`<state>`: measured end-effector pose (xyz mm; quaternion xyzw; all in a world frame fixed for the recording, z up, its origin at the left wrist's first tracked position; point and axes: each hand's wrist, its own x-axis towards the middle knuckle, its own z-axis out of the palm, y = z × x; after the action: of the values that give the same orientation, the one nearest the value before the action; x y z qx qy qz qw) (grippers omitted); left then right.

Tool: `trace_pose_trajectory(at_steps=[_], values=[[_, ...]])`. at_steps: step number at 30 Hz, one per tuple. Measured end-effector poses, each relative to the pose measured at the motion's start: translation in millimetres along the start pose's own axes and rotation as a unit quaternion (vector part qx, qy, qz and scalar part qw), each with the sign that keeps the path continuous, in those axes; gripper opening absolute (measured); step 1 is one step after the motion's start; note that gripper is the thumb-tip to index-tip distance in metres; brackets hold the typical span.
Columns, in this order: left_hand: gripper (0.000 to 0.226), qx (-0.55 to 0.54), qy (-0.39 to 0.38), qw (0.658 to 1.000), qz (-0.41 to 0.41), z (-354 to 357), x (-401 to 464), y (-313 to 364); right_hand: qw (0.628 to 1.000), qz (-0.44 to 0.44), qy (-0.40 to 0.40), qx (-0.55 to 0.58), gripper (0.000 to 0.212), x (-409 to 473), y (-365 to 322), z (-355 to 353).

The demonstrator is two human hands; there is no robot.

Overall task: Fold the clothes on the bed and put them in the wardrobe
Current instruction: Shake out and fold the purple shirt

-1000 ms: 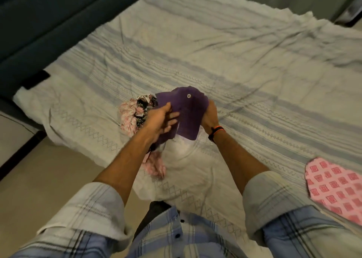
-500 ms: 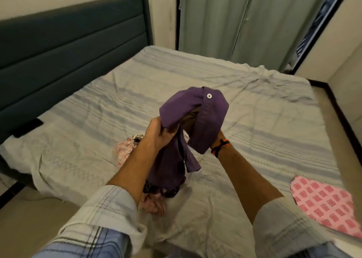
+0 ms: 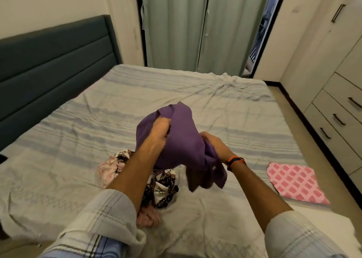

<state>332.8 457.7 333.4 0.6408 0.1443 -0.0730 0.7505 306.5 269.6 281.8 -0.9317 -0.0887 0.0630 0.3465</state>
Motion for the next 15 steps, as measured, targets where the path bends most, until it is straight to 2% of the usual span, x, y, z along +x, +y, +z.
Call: trace_pose_trajectory(at_steps=[1, 2, 3, 4, 6, 7, 8, 11, 13, 15], values=[[0.027, -0.015, -0.035, 0.999, -0.003, 9.0, -5.2, 2.2, 0.998, 0.028, 0.024, 0.053, 0.012, -0.7, 4.8, -4.1], [0.027, -0.028, -0.070, 0.997, -0.003, 17.5, -13.7, 4.9, 0.985, 0.060, 0.054, 0.154, 0.013, -2.4, 8.4, -7.0], [0.030, -0.021, -0.107, 0.994, 0.005, 26.5, -17.8, 6.2, 0.954, 0.089, 0.075, 0.276, 0.019, -4.7, 8.0, -14.7], [0.034, 0.002, -0.146, 0.989, 0.015, 34.4, -21.1, 6.7, 0.903, 0.108, 0.068, 0.409, 0.028, -3.5, 5.1, -21.2], [0.042, 0.064, -0.212, 0.975, 0.037, 49.7, -23.5, 5.6, 0.768, 0.122, 0.019, 0.629, 0.046, -0.7, -2.0, -33.6], [0.045, 0.088, -0.235, 0.967, 0.038, 55.1, -24.1, 3.0, 0.726, 0.122, 0.007, 0.677, 0.057, 1.0, -4.1, -38.4], [0.047, 0.105, -0.247, 0.963, 0.032, 63.9, -25.2, 0.5, 0.701, 0.122, 0.002, 0.702, 0.068, 3.8, 1.1, -44.4], [0.039, 0.104, -0.268, 0.958, 0.021, 80.5, -23.8, -8.3, 0.674, 0.117, 0.020, 0.729, 0.083, 5.9, 15.7, -60.7], [0.036, 0.131, -0.282, 0.950, 0.001, 87.9, -20.7, -16.1, 0.679, 0.119, 0.031, 0.724, 0.066, 5.6, 24.8, -74.1], [0.032, 0.206, -0.285, 0.936, -0.023, 90.2, -15.6, -25.1, 0.691, 0.126, 0.044, 0.711, 0.051, 6.9, 33.5, -85.4]])
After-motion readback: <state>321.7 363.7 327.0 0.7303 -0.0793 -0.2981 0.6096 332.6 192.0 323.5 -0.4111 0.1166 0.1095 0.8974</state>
